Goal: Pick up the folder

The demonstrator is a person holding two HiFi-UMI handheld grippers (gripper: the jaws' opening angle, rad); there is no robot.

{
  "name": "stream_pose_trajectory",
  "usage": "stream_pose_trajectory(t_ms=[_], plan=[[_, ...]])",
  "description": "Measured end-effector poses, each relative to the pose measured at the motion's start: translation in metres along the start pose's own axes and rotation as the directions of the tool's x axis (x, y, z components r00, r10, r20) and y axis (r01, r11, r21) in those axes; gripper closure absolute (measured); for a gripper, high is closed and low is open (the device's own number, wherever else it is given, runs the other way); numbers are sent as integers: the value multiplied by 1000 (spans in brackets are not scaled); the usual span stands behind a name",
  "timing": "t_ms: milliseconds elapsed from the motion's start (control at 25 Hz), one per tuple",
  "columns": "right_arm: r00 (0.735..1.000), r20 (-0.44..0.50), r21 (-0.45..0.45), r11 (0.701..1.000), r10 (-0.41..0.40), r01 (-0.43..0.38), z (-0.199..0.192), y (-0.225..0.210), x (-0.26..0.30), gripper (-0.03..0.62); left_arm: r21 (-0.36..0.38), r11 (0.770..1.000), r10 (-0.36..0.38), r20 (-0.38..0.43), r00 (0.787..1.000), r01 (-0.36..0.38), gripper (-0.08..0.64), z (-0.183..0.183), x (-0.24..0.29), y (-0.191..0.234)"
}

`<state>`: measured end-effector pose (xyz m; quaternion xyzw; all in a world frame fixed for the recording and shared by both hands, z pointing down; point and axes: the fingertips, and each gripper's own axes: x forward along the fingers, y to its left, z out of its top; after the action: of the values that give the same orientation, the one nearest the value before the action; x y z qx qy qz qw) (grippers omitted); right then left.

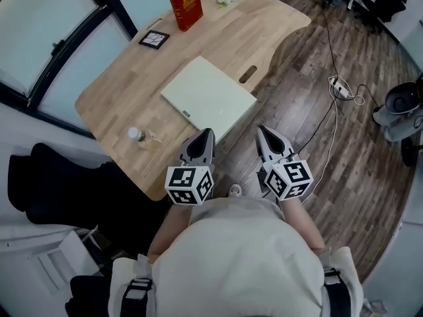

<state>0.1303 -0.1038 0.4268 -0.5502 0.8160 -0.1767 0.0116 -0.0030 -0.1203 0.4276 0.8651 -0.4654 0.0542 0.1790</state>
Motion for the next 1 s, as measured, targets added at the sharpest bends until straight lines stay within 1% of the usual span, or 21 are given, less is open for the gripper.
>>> stream_pose_trajectory(t_ms=[160, 360, 560, 680, 800, 1000], plan=[[999, -19, 13, 999, 38, -38, -5, -7, 13, 572, -19, 999, 51, 8, 999, -51, 540, -5, 0, 9], [995, -58, 59, 995, 80, -76, -18, -14, 28, 572, -40, 993, 110, 6, 994, -110, 540, -12, -4, 20], [987, -87, 74, 989, 133, -127, -24, -14, 38, 572, -94, 982, 166, 10, 986, -164, 540, -17, -5, 33], [984, -96, 85, 986, 150, -142, -27, -13, 44, 572, -116, 977, 179, 13, 984, -176, 540, -18, -5, 36], [982, -98, 111, 983, 160, -149, -31, -14, 49, 572, -120, 977, 179, 12, 984, -176, 538, -19, -7, 37], [976, -92, 183, 966, 199, -180, -42, -15, 57, 572, -115, 977, 181, 9, 984, -178, 540, -18, -8, 42]])
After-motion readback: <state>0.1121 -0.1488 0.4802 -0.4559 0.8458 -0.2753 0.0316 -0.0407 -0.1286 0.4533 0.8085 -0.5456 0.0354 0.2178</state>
